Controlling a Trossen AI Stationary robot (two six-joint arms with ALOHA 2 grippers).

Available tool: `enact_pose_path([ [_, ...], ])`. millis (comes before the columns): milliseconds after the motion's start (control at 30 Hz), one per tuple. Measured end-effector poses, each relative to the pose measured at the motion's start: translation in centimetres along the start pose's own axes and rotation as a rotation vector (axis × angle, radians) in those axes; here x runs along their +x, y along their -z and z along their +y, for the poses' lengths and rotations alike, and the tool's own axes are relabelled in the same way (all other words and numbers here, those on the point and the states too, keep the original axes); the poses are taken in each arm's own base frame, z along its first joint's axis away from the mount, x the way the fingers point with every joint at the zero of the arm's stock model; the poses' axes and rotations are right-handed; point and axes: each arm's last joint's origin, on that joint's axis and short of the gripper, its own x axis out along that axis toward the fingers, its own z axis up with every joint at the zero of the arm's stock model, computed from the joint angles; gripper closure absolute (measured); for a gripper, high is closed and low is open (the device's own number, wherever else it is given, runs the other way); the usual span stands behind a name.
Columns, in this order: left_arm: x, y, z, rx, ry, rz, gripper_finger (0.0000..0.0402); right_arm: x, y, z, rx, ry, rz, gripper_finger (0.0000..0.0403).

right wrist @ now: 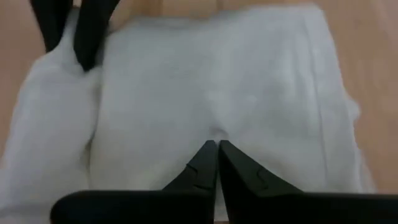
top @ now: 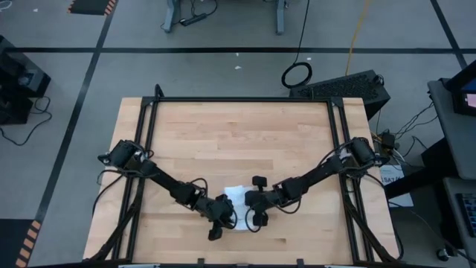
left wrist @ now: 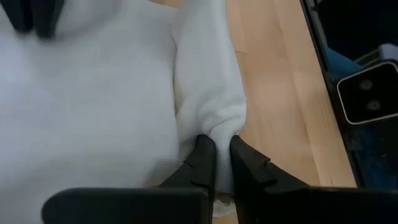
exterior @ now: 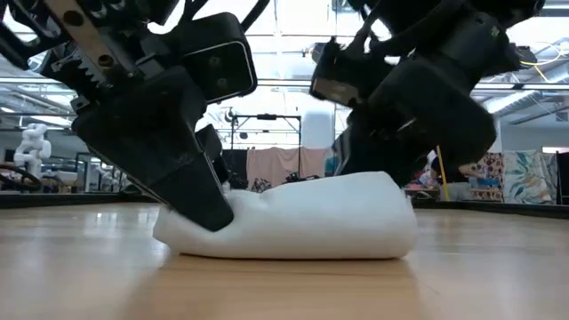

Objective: Roll napkin
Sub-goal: Roll the white table napkin

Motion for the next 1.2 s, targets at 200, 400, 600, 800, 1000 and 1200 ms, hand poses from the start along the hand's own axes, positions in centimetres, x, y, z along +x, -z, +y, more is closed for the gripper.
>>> enact_pose_path([
  [200,-0.1,0.0,-0.3,-0.034,-0.012,-0.022,0.0370,-3.5,-0.7,1.5,-0.045,-0.032,0.002,0.0352],
  [400,-0.1,-0.1,-0.3,-0.033,-0.018,-0.035,0.0370,-5.0,0.5,5.2,-0.078,-0.057,-0.041,0.0307],
  [600,-0.1,-0.1,-0.2,-0.008,-0.020,-0.037,0.0370,-4.8,2.6,8.9,-0.116,0.052,-0.189,0.0255],
  [800,-0.1,-0.2,-0.1,-0.024,-0.023,-0.038,0.0370,-3.1,4.5,11.2,-0.284,0.099,-0.297,0.0188],
  [1000,-0.2,-0.4,0.1,-0.041,-0.024,-0.044,0.0370,-0.9,5.4,11.3,-0.347,0.158,-0.345,0.0166],
  [1200,-0.2,-0.4,0.1,-0.042,-0.024,-0.044,0.0370,-0.2,5.4,10.7,-0.309,0.201,-0.350,0.0165],
])
